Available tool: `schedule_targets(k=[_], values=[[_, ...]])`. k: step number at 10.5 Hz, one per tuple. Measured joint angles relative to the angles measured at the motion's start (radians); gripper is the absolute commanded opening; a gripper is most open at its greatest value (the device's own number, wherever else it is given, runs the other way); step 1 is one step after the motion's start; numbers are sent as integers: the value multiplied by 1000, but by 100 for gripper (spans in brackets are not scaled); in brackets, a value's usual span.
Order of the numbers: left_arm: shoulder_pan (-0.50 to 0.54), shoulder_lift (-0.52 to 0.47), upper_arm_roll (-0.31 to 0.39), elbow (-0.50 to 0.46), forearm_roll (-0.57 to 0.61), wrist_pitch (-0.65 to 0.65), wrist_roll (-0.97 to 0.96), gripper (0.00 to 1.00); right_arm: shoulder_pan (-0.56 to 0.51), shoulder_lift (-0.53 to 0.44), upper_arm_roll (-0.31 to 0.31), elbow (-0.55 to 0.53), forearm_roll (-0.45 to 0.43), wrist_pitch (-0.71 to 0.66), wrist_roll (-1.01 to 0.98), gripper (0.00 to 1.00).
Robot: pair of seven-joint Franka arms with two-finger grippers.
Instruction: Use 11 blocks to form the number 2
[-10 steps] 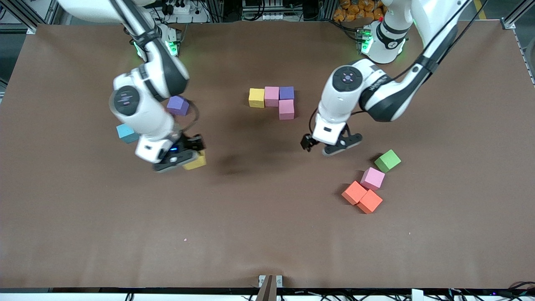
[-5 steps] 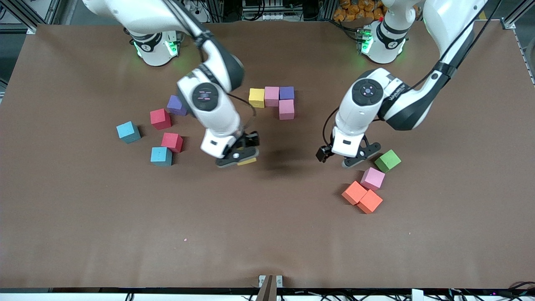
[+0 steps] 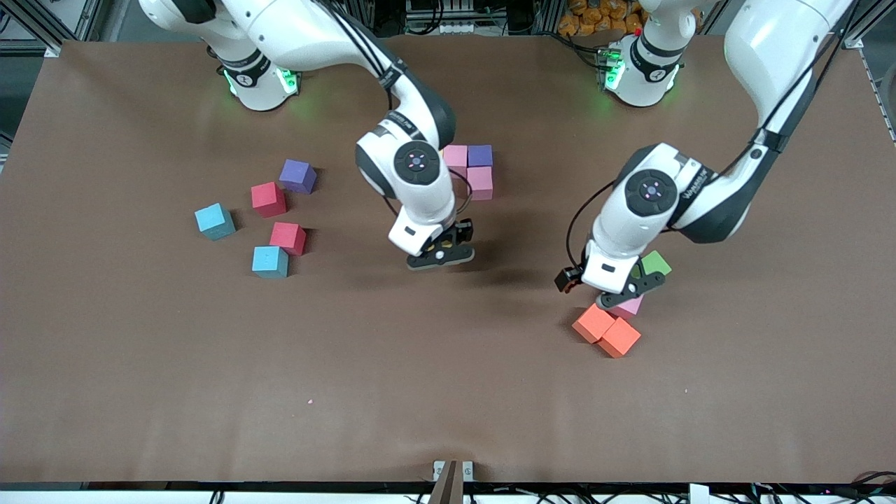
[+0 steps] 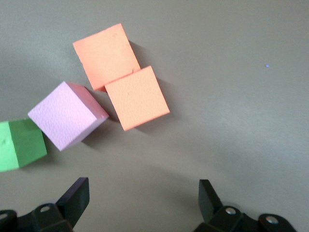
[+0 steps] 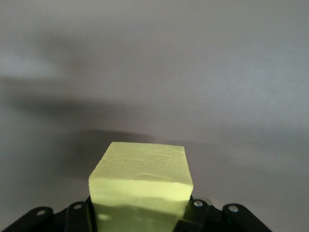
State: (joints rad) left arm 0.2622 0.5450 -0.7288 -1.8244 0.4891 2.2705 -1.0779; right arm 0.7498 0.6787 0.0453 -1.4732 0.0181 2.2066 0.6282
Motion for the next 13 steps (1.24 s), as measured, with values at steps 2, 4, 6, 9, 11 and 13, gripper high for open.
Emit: schedule_targets(k=[2, 4, 6, 9, 11, 13], values=[[-7, 59, 24, 55, 6, 0, 14, 100, 67, 18, 4, 9, 0, 0, 64, 29], [-43, 109, 66, 96, 60, 0, 18, 100, 117, 37, 14, 16, 0, 1, 105, 29], [-120, 136, 148, 119, 71, 0, 18, 100, 147, 58, 17, 17, 0, 17, 131, 29], [-145, 145, 177, 137, 71, -1, 18, 100, 150, 88, 26, 17, 0, 42, 143, 29], [-146, 154, 178, 148, 71, -1, 18, 100, 150, 100, 26, 16, 0, 46, 144, 29], [-148, 175, 178, 171, 71, -1, 17, 100, 149, 111, 36, 7, 0, 71, 145, 29]])
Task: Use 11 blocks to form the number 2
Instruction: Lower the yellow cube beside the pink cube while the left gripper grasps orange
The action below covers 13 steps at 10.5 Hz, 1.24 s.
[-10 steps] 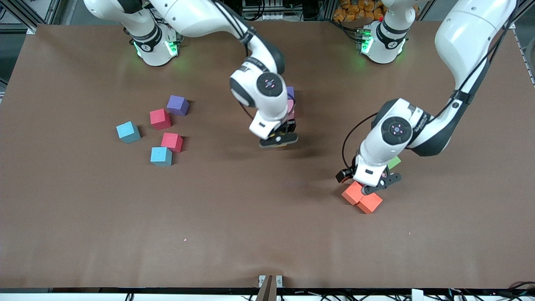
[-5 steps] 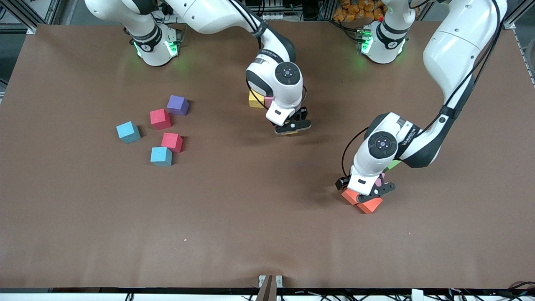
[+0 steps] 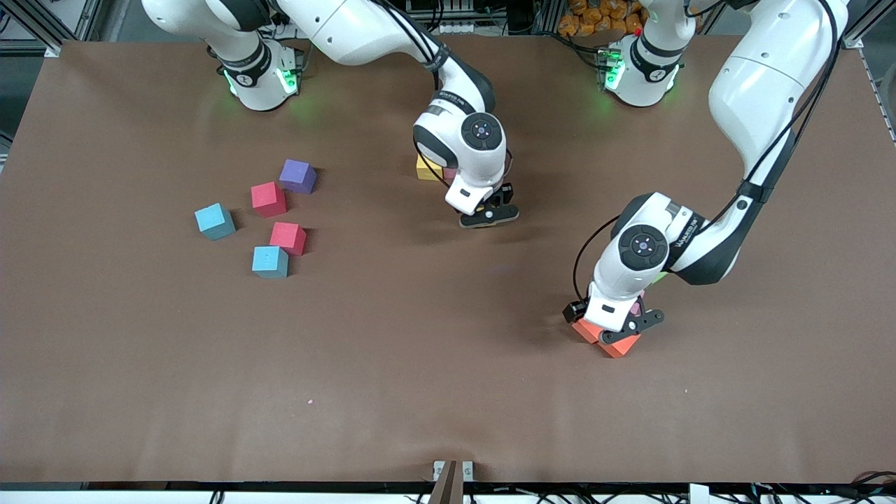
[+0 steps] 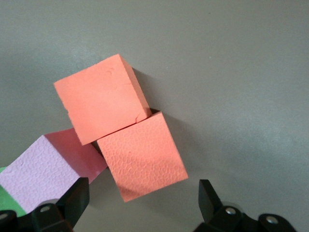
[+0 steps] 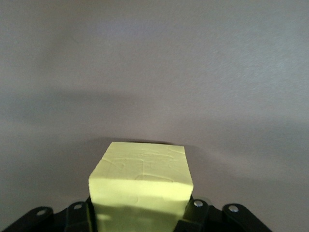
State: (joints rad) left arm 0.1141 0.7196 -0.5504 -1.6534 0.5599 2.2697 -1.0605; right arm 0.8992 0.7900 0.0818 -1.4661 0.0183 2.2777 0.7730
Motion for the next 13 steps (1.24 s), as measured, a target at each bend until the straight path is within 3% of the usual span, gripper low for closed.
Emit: schedule_targets(k=[6, 7, 10, 12, 13], values=[[-11, 33, 1, 28, 0, 0, -2, 100, 0, 7, 20, -26, 0, 22, 5, 30], [-11, 36, 4, 29, 0, 0, -2, 100, 0, 7, 20, -26, 0, 22, 5, 38], [-19, 44, 25, 30, 0, 0, -1, 100, 0, 7, 21, -29, 0, 24, 6, 49], [-22, 45, 32, 35, 0, 0, -1, 100, 0, 7, 21, -30, 0, 26, 7, 75], [-22, 47, 33, 38, 0, 0, -1, 100, 0, 7, 21, -31, 0, 27, 7, 100]])
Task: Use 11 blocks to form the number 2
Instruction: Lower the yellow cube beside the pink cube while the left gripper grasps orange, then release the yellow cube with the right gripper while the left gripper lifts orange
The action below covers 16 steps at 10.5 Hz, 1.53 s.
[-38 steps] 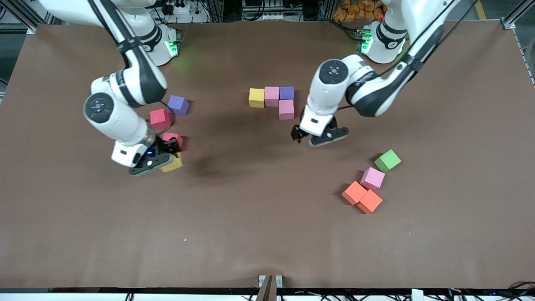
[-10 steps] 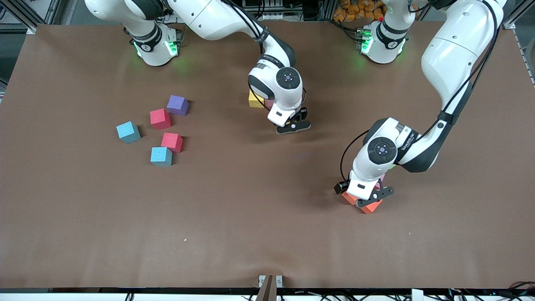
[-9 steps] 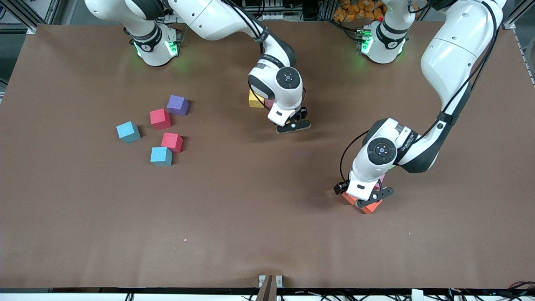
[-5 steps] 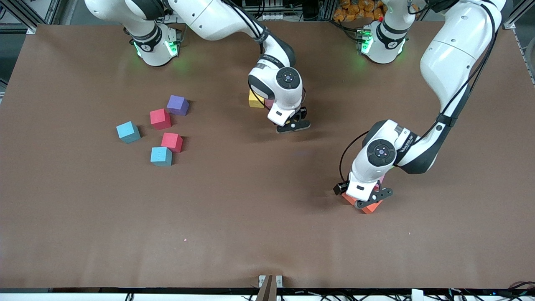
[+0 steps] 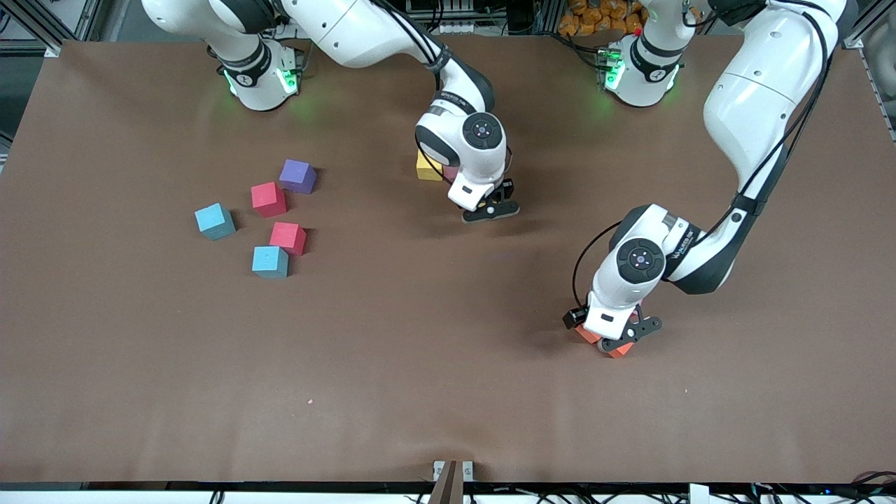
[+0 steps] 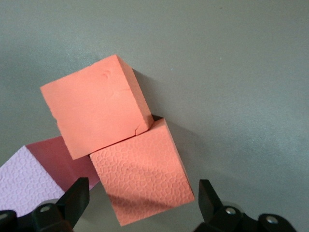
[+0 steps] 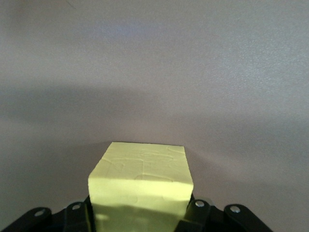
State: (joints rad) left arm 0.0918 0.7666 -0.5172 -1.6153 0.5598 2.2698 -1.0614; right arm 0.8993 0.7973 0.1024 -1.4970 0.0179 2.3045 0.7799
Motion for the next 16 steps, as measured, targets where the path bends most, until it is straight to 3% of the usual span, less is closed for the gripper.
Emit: schedule_targets(k=[5, 6, 7, 9, 11, 12, 13, 16], values=[[0, 31, 3, 29, 0, 1, -40, 100, -4, -5, 5, -6, 0, 2, 1, 100], [0, 35, 3, 36, 0, 1, -45, 97, -20, -21, 23, -5, 0, -3, 4, 100], [0, 38, 4, 41, 0, 1, -47, 83, -54, -49, 49, -5, 0, -19, 6, 100], [-1, 42, 14, 44, 0, 1, -47, 68, -165, -145, 116, -38, 0, -87, 4, 100], [-2, 46, 17, 45, 0, 1, -47, 62, -305, -295, 172, -181, -2, -108, -48, 100], [-4, 46, 18, 46, 0, 1, -47, 61, -354, -380, 166, -268, -3, -113, -95, 100], [-10, 46, 17, 47, 0, 1, -47, 59, -390, -464, 132, -357, -3, -118, -142, 100], [-70, 46, 16, 51, 0, 1, -52, 57, -410, -622, -116, -539, -4, -140, -324, 100]])
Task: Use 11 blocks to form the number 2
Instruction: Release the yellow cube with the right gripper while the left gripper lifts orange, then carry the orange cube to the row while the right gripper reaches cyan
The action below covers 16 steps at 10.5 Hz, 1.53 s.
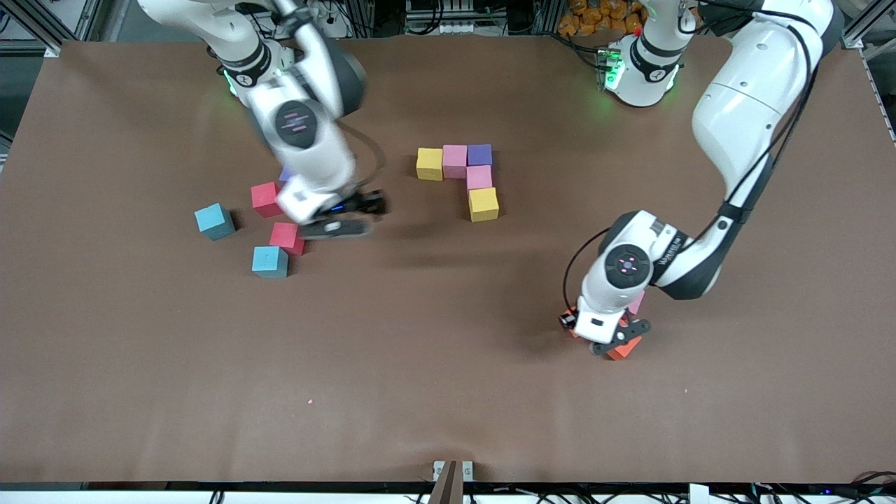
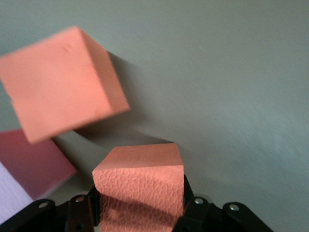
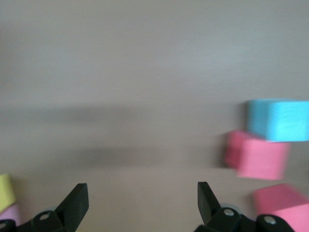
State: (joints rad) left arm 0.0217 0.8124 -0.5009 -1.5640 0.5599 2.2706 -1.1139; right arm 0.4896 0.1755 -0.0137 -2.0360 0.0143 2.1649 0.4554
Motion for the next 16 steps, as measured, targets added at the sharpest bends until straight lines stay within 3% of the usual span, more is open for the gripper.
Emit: schedule_targets(k=[2, 4, 7, 10, 13, 16], values=[[-44, 0, -2, 5, 0, 0, -9, 58, -14, -8, -98, -66, 1, 60, -162, 100], [-105, -1, -5, 10, 0, 0, -28, 58, -55, -6, -140, -135, 0, 143, -252, 100], [-200, -2, -7, 16, 0, -1, -65, 58, -164, 19, -150, -152, 0, 216, -337, 100], [-304, -5, -15, 40, -24, -10, -206, 58, -179, 129, -150, -160, 0, 375, -357, 100], [-425, -11, -15, 121, -125, -58, -330, 58, -174, 182, -139, -163, -1, 400, -367, 100], [-504, -12, -14, 142, -152, -64, -665, 58, -163, 182, -132, -181, -1, 399, -378, 100]])
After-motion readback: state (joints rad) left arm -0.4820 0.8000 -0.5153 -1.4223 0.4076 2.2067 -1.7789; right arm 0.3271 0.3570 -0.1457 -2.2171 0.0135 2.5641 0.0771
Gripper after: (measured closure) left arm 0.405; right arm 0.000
